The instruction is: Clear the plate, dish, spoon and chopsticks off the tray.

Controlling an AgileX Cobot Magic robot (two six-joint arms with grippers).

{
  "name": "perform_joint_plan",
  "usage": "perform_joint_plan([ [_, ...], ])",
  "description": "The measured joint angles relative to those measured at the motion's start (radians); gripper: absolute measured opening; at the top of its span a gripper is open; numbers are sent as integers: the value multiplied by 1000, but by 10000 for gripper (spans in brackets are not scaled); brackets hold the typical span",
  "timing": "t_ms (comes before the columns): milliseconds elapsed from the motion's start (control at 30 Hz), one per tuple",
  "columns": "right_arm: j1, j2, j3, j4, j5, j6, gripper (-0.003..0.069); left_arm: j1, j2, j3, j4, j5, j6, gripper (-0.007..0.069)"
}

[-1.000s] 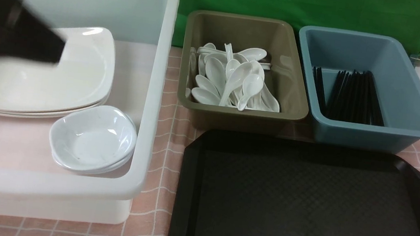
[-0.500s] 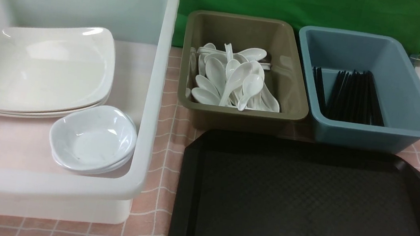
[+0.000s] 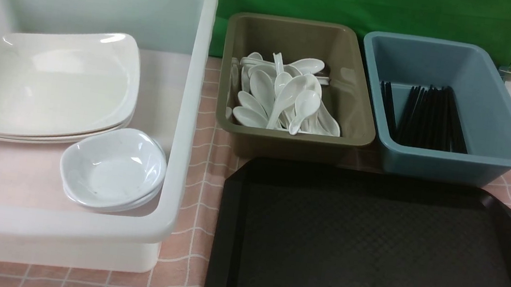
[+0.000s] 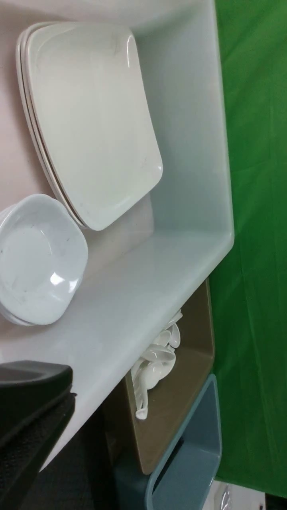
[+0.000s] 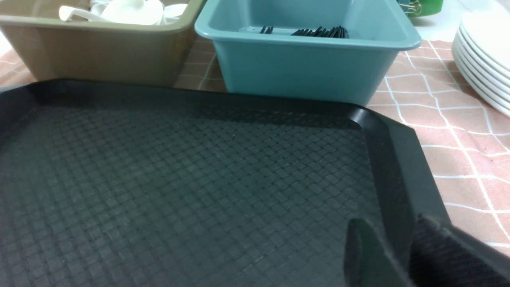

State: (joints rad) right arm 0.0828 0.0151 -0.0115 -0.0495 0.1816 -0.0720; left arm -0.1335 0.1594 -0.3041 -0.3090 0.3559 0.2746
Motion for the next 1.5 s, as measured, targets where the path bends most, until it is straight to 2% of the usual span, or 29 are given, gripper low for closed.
perform_joint_plan([
  [133,0,0,0,0,0,0,239,2,1,87,8,-124,-6,-3],
  [233,0,0,0,0,0,0,239,34,-4,158,66,-191,-79,-2],
  [333,0,0,0,0,0,0,239,85,-44,221,154,-206,-184,-2],
  [500,0,0,0,0,0,0,239,154,-149,306,196,-214,-235,-2],
  [733,0,0,0,0,0,0,239,165,-160,310,269,-123,-253,-2],
  [1500,0,0,0,0,0,0,239,165,-160,310,257,-119,-282,0],
])
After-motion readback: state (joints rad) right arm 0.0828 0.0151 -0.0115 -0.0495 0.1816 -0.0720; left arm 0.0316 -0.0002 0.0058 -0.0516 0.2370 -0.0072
